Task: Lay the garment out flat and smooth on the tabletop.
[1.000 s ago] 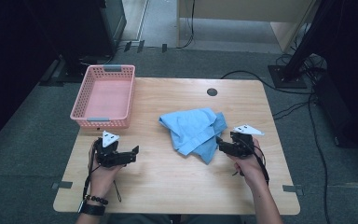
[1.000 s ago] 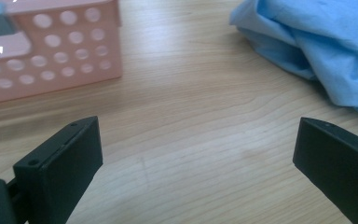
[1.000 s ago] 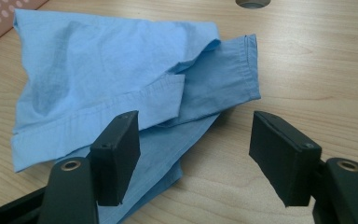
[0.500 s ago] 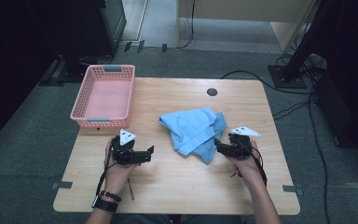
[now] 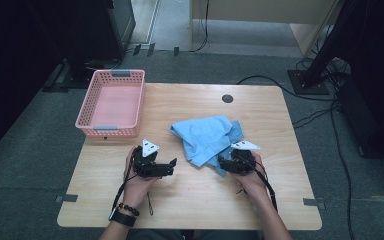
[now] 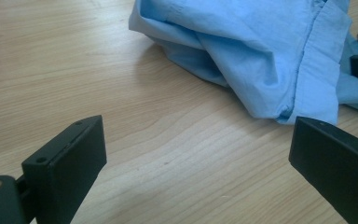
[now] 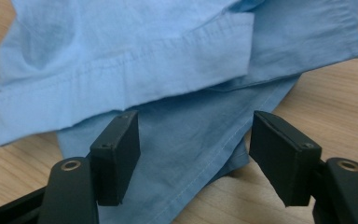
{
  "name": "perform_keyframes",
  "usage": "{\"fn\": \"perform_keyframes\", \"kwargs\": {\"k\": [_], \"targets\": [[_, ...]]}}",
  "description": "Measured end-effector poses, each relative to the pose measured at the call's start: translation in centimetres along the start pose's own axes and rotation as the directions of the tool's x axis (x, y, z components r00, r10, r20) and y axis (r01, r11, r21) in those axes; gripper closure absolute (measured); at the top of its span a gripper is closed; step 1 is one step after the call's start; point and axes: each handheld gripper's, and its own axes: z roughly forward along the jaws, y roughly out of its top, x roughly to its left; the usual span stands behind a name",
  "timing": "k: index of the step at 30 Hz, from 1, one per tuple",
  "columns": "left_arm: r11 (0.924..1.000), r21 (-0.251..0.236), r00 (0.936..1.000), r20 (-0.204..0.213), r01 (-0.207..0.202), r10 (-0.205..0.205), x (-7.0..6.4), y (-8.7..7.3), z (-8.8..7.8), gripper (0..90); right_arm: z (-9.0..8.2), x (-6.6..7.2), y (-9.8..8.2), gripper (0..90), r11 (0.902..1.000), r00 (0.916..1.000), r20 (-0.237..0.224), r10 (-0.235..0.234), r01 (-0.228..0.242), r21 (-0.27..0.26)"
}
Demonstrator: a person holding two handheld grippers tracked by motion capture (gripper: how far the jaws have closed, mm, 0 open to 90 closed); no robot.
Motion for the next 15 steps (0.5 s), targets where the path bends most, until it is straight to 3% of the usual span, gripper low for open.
{"fn": "perform_keyframes", "kwargs": {"k": [5, 15], "targets": [[0.9997, 0.007, 0.9995, 0.022, -0.022, 0.022, -0.7, -0.1, 0.4, 4.2, 0.8, 0.8, -0.6, 35.9, 0.9992, 0.9984, 0.041, -0.038, 0.038, 0.008], [0.9966, 0.030, 0.9955, 0.058, -0.077, 0.075, -2.9, -0.6, 2.0, 5.2, 1.2, 2.6, -0.7, 38.6, 0.9982, 0.9981, 0.018, -0.058, 0.058, -0.013]]}}
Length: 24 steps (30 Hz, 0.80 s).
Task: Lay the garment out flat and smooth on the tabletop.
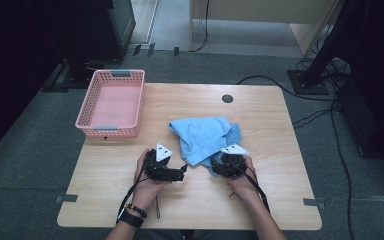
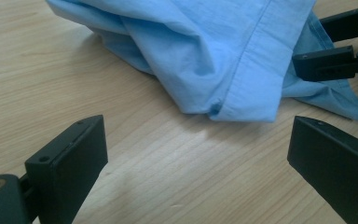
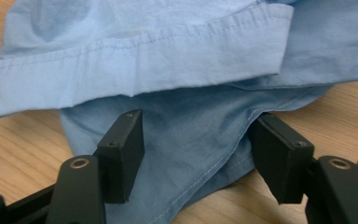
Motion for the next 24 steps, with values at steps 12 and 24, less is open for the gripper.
{"fn": "perform_keyframes", "kwargs": {"k": [12, 24], "targets": [[0.9989, 0.046, 1.0000, 0.001, -0.010, 0.009, -0.6, -0.2, 2.1, 6.3, 0.2, 1.5, 0.1, 45.0, 0.9996, 0.9989, -0.036, -0.029, 0.028, -0.006], [0.9973, 0.067, 0.9987, -0.039, -0.030, 0.033, -0.8, 0.0, 3.0, 25.1, 0.2, 1.6, 0.0, 45.1, 0.9993, 0.9987, -0.038, -0.035, 0.035, -0.016]]}}
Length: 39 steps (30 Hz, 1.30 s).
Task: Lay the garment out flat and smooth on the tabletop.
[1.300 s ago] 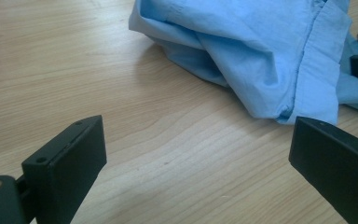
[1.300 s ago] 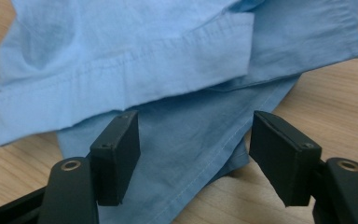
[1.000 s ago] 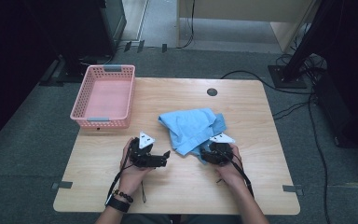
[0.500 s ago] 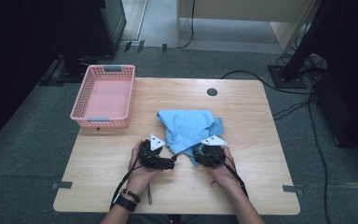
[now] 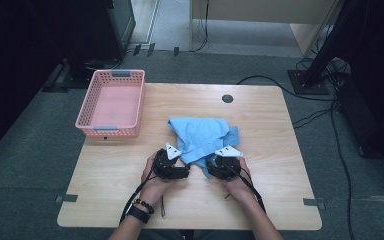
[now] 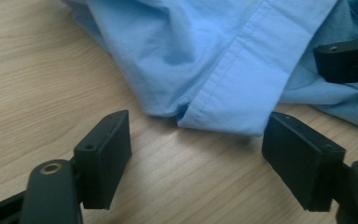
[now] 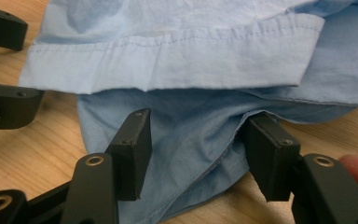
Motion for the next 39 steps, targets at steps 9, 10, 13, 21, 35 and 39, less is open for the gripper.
{"fn": "perform_keyframes", "kwargs": {"k": [9, 10, 13, 21, 35, 39], "targets": [[0.9995, -0.028, 0.9998, 0.016, -0.014, 0.014, -0.2, 0.4, 0.2, 66.4, 0.0, 0.1, 0.0, 45.2, 1.0000, 1.0000, 0.000, -0.001, 0.001, 0.000], [0.9993, -0.037, 0.9998, 0.021, -0.003, 0.004, 0.0, 0.5, 0.1, 72.7, 0.0, 0.1, 0.0, 45.2, 1.0000, 1.0000, 0.000, 0.000, 0.000, -0.001], [0.9972, -0.066, 0.9992, 0.022, 0.035, -0.033, 0.9, 1.2, -0.4, 85.6, -0.1, 0.1, -0.1, 45.2, 1.0000, 1.0000, -0.002, 0.001, -0.001, 0.000], [0.9920, -0.112, 0.9983, 0.013, 0.058, -0.057, 2.6, 4.0, -0.9, 86.2, -0.6, 0.0, -0.4, 45.2, 0.9999, 0.9998, -0.016, -0.012, 0.012, 0.011], [0.9039, -0.234, 0.9287, -0.010, 0.358, -0.371, 8.4, 10.3, -0.2, 29.6, -2.2, -0.4, -1.8, 42.6, 1.0000, 1.0000, -0.008, -0.003, 0.003, 0.008], [0.9196, -0.200, 0.9381, -0.006, 0.338, -0.346, 8.0, 8.9, 0.2, 28.5, -2.1, -0.5, -1.8, 39.7, 1.0000, 1.0000, -0.004, -0.001, 0.001, 0.009]]}}
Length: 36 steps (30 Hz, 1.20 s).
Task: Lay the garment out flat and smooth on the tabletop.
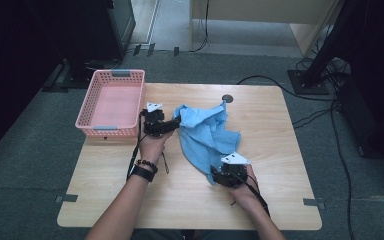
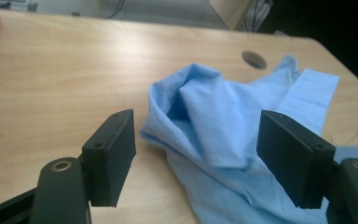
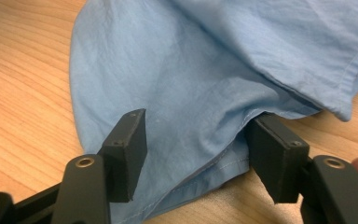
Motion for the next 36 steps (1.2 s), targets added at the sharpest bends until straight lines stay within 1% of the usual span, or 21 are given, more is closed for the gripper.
{"fn": "perform_keyframes", "kwargs": {"k": [2, 4, 6, 7, 8, 10, 12, 13, 14, 19, 20, 22, 25, 29, 32, 35, 36], "targets": [[0.9998, 0.018, 0.9997, 0.023, -0.011, 0.010, -0.1, -0.8, 0.1, 28.5, 0.0, 0.0, 0.0, 39.7, 1.0000, 1.0000, 0.001, -0.001, 0.001, 0.001], [0.9986, 0.043, 0.9984, 0.050, -0.031, 0.029, -0.4, -1.5, 0.1, 28.4, 0.0, 0.0, 0.0, 39.6, 1.0000, 1.0000, 0.001, -0.001, 0.001, 0.001], [0.9960, 0.058, 0.9952, 0.075, -0.067, 0.063, -1.1, -2.1, 0.0, 25.8, 0.0, 0.0, 0.0, 39.6, 1.0000, 1.0000, 0.001, -0.001, 0.001, -0.001], [0.9960, 0.058, 0.9952, 0.075, -0.067, 0.063, -1.1, -2.1, 0.0, 25.7, 0.0, 0.0, 0.0, 39.6, 1.0000, 1.0000, 0.001, -0.001, 0.001, -0.001], [0.9921, 0.064, 0.9904, 0.094, -0.107, 0.101, -1.9, -2.8, -0.1, 25.7, 0.0, 0.0, -0.1, 39.6, 1.0000, 1.0000, 0.002, -0.001, 0.001, -0.003], [0.9865, 0.075, 0.9849, 0.105, -0.145, 0.137, -2.6, -3.2, 0.0, 25.6, 0.0, 0.0, -0.1, 39.6, 1.0000, 1.0000, 0.003, 0.000, 0.000, -0.004], [0.9835, 0.083, 0.9826, 0.107, -0.161, 0.152, -3.2, -3.5, 0.4, 25.6, 0.0, 0.0, -0.1, 39.6, 1.0000, 1.0000, 0.004, 0.000, 0.000, -0.004], [0.9835, 0.083, 0.9826, 0.107, -0.161, 0.152, -3.2, -3.5, 0.4, 25.7, 0.0, 0.1, -0.1, 39.6, 1.0000, 1.0000, 0.004, 0.003, -0.003, -0.004], [0.9828, 0.089, 0.9826, 0.107, -0.162, 0.152, -3.5, -3.6, 0.8, 25.7, 0.0, 0.1, -0.1, 39.6, 1.0000, 1.0000, 0.007, 0.002, -0.002, -0.005], [0.9812, 0.107, 0.9836, 0.100, -0.161, 0.150, -4.0, -4.0, 1.9, 25.7, -0.2, 0.2, -0.2, 39.7, 1.0000, 1.0000, 0.005, 0.002, -0.002, -0.003], [0.9796, 0.114, 0.9830, 0.098, -0.166, 0.155, -4.0, -4.0, 2.1, 25.7, -0.2, 0.2, -0.2, 39.7, 1.0000, 1.0000, 0.005, 0.002, -0.002, -0.003], [0.9788, 0.121, 0.9836, 0.094, -0.165, 0.154, -4.1, -4.0, 2.5, 25.7, -0.3, 0.3, -0.4, 39.8, 1.0000, 1.0000, 0.004, 0.000, 0.000, -0.005], [0.9792, 0.121, 0.9843, 0.089, -0.163, 0.153, -4.1, -3.8, 2.9, 25.8, -0.7, 0.6, -0.6, 39.8, 1.0000, 1.0000, 0.001, -0.002, 0.002, -0.001], [0.9814, 0.121, 0.9880, 0.060, -0.149, 0.143, -3.9, -2.8, 3.8, 25.8, -1.3, 1.0, -1.2, 39.8, 1.0000, 1.0000, -0.002, -0.005, 0.005, -0.004], [0.9861, 0.112, 0.9922, 0.037, -0.122, 0.119, -3.5, -2.0, 4.3, 25.9, -1.6, 1.3, -1.6, 39.8, 1.0000, 1.0000, 0.002, 0.000, 0.000, -0.005], [0.9889, 0.102, 0.9940, 0.024, -0.108, 0.106, -3.0, -1.5, 4.5, 25.9, -2.1, 1.6, -1.9, 39.7, 1.0000, 1.0000, 0.004, 0.005, -0.005, -0.004], [0.9894, 0.099, 0.9943, 0.023, -0.106, 0.104, -2.8, -1.4, 4.4, 25.8, -2.2, 1.6, -2.1, 39.7, 1.0000, 1.0000, 0.003, 0.000, 0.000, -0.005]]}}
